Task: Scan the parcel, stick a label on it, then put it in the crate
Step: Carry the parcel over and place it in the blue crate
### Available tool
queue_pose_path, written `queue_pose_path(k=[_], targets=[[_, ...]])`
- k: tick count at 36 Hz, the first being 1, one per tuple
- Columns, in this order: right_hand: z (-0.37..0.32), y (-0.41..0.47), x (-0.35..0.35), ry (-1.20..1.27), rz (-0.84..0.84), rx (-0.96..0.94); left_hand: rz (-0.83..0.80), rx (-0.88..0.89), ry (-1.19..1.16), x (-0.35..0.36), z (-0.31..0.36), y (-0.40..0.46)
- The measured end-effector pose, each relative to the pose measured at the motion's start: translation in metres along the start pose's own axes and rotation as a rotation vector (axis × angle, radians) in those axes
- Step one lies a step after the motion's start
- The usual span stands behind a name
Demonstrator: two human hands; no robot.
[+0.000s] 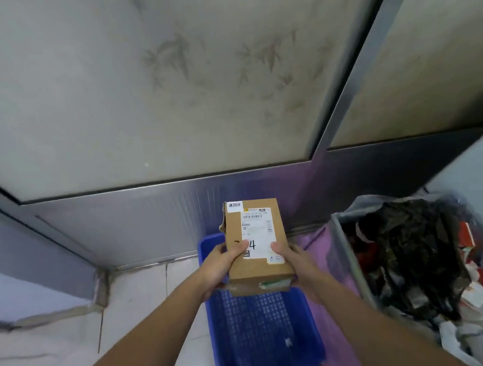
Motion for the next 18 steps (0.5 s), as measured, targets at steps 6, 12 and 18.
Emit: queue_pose_path(k=[6,12,18], targets=[[0.051,0.081,-0.016,0.0,0.025,0.089,0.067,-0.051,-0.059,-0.001,-0.055,0.084],[0.13,0.177,-0.025,0.019,0.037,0.109,0.07,-0.058,-0.07,-0.005,-0.128,0.178],[0.234,0.273,-0.021,0.017,0.054,0.19,0.048,-0.131,-0.08,-0.009,-0.223,0.27]])
Point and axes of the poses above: each hand's wrist, its own y-axis towards the middle knuckle, its own x-axis out of the palm, z = x × y, the point moved 7 cm from there along y, towards the middle knuckle, and after that the axes turned 1 degree about y, right-handed, at the moved point
